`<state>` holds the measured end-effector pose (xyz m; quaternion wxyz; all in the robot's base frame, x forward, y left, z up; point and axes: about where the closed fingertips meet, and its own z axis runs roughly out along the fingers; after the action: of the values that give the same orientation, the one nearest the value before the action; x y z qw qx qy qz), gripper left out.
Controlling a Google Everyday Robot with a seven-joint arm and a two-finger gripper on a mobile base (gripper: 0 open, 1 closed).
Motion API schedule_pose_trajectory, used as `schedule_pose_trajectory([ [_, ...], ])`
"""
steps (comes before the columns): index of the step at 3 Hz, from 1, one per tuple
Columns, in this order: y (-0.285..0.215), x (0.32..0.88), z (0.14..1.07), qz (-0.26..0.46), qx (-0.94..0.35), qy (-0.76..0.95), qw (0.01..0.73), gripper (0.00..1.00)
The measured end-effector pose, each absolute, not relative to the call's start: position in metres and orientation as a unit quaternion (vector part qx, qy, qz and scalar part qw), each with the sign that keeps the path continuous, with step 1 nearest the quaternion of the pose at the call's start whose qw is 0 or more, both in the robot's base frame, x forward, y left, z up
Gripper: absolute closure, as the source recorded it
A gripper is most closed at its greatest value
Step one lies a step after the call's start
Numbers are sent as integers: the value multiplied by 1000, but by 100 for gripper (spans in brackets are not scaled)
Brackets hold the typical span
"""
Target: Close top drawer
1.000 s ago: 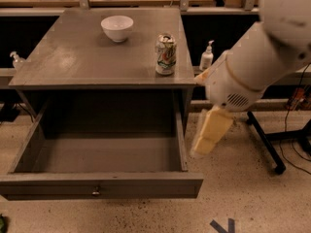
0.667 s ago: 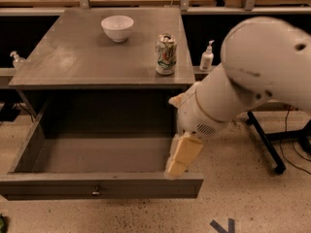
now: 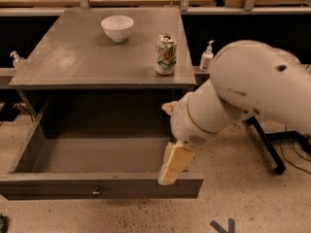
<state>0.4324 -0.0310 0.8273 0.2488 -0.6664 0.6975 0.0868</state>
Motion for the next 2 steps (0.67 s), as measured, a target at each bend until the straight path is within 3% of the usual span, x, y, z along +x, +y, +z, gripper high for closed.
schedule_pose_trajectory([
  [2, 8, 438, 731, 64, -698, 661, 270, 0],
])
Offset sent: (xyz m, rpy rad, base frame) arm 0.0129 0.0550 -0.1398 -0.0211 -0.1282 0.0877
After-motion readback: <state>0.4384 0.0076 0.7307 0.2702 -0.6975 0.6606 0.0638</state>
